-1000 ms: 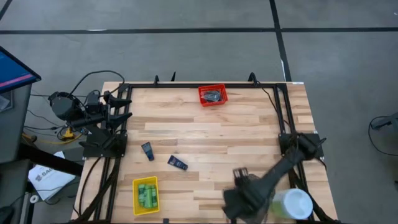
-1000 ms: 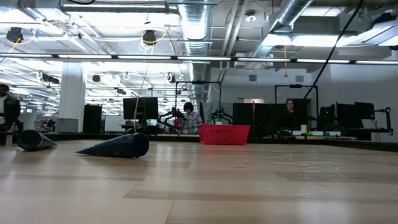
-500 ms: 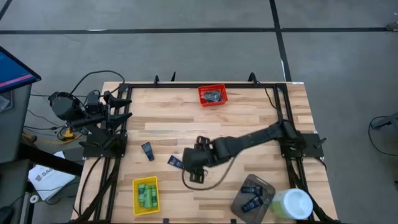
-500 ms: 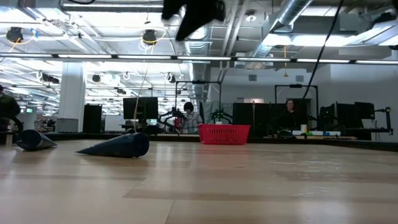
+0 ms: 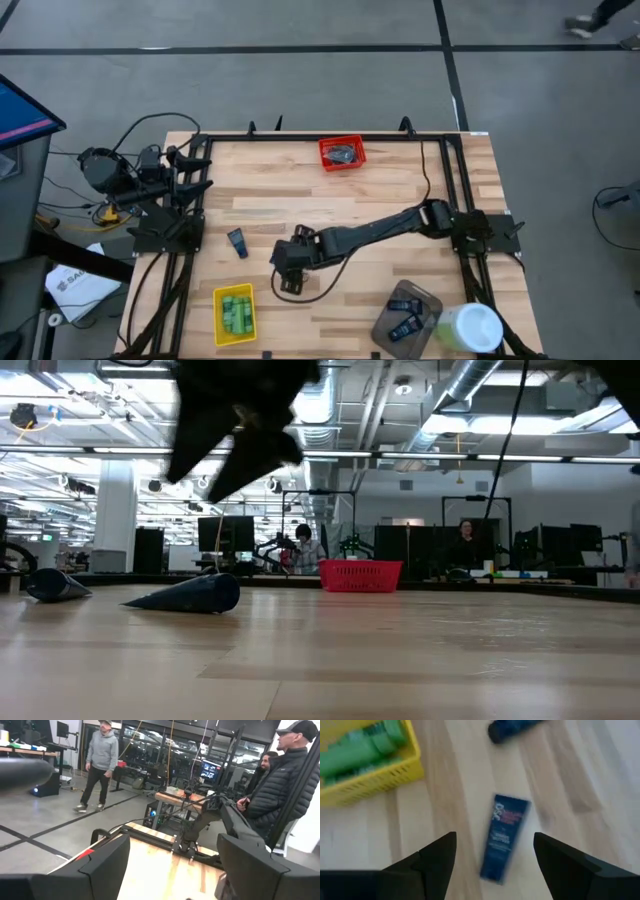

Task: Pick & Place Travel size toiletries
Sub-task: Put the blue shave cream into the black bin

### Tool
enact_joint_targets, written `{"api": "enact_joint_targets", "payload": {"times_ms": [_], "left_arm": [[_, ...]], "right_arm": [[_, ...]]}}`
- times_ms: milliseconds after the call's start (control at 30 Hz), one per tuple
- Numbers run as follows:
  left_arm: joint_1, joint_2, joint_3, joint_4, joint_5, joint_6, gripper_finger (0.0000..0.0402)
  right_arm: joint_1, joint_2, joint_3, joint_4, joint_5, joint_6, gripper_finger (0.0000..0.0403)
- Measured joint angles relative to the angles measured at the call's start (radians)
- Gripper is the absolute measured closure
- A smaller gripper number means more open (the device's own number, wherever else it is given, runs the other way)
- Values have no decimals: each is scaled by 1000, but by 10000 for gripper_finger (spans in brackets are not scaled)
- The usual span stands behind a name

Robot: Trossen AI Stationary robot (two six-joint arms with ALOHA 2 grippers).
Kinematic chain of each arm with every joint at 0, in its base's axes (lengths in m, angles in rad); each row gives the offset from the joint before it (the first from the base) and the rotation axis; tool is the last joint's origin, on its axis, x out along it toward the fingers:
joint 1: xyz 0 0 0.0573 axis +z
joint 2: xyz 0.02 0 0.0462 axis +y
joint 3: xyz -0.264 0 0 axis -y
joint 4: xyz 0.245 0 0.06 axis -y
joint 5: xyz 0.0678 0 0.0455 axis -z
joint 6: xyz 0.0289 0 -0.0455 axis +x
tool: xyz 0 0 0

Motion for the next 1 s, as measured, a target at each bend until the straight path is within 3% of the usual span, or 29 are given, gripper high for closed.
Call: {"api": "enact_joint_targets", "payload": {"times_ms": [433, 733, 1000], "left_arm": [[0, 0, 0, 0, 0, 0, 105], [0, 0, 0, 1, 0, 0, 105], [0, 0, 0, 1, 0, 0, 105]], "right_arm": [[-4, 201, 159, -70, -1, 25, 144], [-2, 234, 162, -174, -11, 53, 146], [-9, 234, 161, -186, -24, 37, 205]]}}
